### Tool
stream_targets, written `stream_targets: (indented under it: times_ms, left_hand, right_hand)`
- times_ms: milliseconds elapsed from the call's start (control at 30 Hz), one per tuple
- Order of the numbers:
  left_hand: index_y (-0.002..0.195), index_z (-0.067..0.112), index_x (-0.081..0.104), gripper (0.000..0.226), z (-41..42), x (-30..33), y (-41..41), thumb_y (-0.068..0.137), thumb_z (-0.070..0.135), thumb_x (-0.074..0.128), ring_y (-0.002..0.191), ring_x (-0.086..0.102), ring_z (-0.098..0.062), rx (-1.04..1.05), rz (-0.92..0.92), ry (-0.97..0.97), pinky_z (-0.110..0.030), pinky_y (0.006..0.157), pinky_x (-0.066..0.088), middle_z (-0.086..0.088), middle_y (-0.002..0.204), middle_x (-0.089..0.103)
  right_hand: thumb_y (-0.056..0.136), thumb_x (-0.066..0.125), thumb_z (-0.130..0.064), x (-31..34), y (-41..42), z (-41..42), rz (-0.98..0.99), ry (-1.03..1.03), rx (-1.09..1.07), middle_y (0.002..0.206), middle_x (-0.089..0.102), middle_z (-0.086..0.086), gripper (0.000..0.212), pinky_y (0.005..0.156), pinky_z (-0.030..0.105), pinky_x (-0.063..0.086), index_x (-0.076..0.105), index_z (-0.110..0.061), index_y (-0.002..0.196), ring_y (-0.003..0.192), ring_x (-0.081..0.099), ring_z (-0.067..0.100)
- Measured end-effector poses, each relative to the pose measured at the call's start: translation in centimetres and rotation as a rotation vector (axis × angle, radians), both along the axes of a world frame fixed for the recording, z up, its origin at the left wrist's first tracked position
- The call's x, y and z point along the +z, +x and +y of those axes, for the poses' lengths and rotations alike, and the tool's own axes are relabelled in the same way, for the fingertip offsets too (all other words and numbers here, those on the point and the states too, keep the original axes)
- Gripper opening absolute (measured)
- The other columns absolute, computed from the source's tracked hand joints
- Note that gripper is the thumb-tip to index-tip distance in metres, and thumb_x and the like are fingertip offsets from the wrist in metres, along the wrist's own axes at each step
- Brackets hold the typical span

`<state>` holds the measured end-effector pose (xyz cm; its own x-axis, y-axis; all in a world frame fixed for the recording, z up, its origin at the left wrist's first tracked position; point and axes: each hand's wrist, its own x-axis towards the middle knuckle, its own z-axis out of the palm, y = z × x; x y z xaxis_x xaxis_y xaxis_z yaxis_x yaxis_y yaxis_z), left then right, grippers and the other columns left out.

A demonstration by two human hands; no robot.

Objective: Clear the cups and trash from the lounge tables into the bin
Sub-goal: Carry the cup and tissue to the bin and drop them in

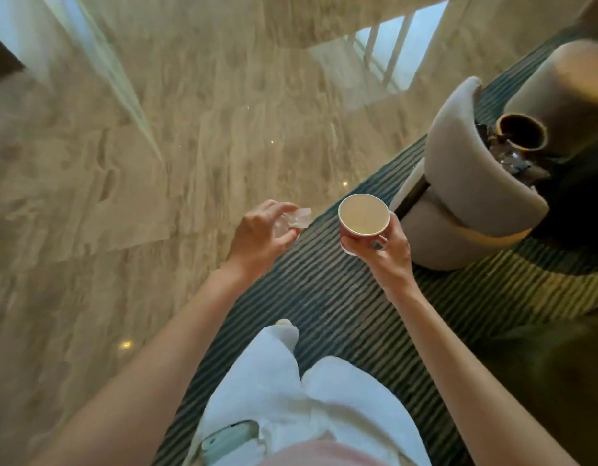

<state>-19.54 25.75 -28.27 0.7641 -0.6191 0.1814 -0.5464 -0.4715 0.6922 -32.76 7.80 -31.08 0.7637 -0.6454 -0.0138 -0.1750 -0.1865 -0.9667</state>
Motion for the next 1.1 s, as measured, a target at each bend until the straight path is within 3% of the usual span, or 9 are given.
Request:
stream_targets:
  times_ms: [200, 533, 667, 767, 867, 1000, 1100]
  left_hand:
    - [0.106, 0.01, 0.068, 0.031, -10.8, 0.8, 12.8, 0.076, 0.013, 0.073, 0.087, 0.065, -0.019, -0.149, -0.003, -0.043, -0.026, 0.076, 0.05, -0.005, 0.101, 0.068]
    - [0.102, 0.008, 0.069, 0.03, -33.5, -0.9, 31.6, 0.073, 0.018, 0.071, 0.08, 0.062, -0.017, -0.318, -0.039, -0.024, -0.01, 0.072, 0.037, -0.008, 0.095, 0.068]
    - [0.103, 0.01, 0.069, 0.031, -42.8, -0.7, 37.4, 0.073, 0.014, 0.076, 0.08, 0.061, -0.014, -0.392, -0.039, -0.014, -0.004, 0.072, 0.035, -0.006, 0.096, 0.068]
    - [0.103, 0.012, 0.069, 0.03, -49.2, -0.9, 40.8, 0.074, 0.022, 0.073, 0.08, 0.063, -0.017, -0.446, -0.014, -0.004, -0.017, 0.071, 0.043, -0.004, 0.096, 0.068]
    - [0.103, 0.012, 0.069, 0.031, -56.1, -1.4, 44.1, 0.075, 0.025, 0.071, 0.08, 0.064, -0.019, -0.52, 0.008, -0.007, -0.026, 0.071, 0.048, -0.004, 0.096, 0.068]
    - [0.104, 0.013, 0.07, 0.029, -66.5, -2.7, 49.3, 0.075, 0.017, 0.076, 0.08, 0.063, -0.018, -0.639, -0.015, 0.01, -0.023, 0.071, 0.047, -0.003, 0.096, 0.067]
    - [0.103, 0.014, 0.07, 0.029, -75.5, -3.3, 53.3, 0.075, 0.017, 0.075, 0.081, 0.063, -0.019, -0.72, -0.016, 0.02, -0.024, 0.071, 0.046, -0.004, 0.097, 0.068]
  right_hand:
    - [0.065, 0.083, -0.031, 0.8, 9.8, -8.2, 0.01, 0.016, -0.125, 0.12, 0.059, -0.003, 0.073, 0.089, 0.018, 0.049, 0.048, -0.018, 0.128, 0.107, 0.058, 0.002]
    - [0.068, 0.085, -0.022, -1.7, 26.2, -28.1, 0.025, 0.073, -0.304, 0.122, 0.061, 0.0, 0.072, 0.084, 0.009, 0.047, 0.049, -0.015, 0.13, 0.108, 0.058, 0.002]
    - [0.07, 0.084, -0.019, -0.5, 31.2, -36.1, 0.017, 0.043, -0.379, 0.116, 0.062, -0.003, 0.068, 0.086, 0.016, 0.05, 0.051, -0.011, 0.128, 0.105, 0.06, 0.006]
    - [0.066, 0.083, -0.033, -0.2, 34.1, -41.5, -0.005, 0.046, -0.451, 0.118, 0.063, 0.002, 0.071, 0.093, 0.032, 0.052, 0.052, -0.01, 0.126, 0.11, 0.06, 0.014]
    - [0.061, 0.083, -0.039, -0.9, 37.0, -47.1, -0.011, 0.105, -0.525, 0.114, 0.064, -0.001, 0.067, 0.091, 0.038, 0.053, 0.054, -0.021, 0.12, 0.105, 0.062, 0.015]
    - [0.066, 0.085, -0.003, -2.5, 41.4, -55.6, -0.021, 0.118, -0.667, 0.1, 0.056, -0.012, 0.062, 0.088, 0.031, 0.051, 0.052, -0.01, 0.118, 0.093, 0.059, 0.004]
    - [0.067, 0.082, 0.003, -3.4, 44.6, -62.2, -0.05, 0.208, -0.75, 0.108, 0.06, -0.005, 0.065, 0.092, 0.032, 0.049, 0.05, -0.015, 0.12, 0.102, 0.058, 0.014]
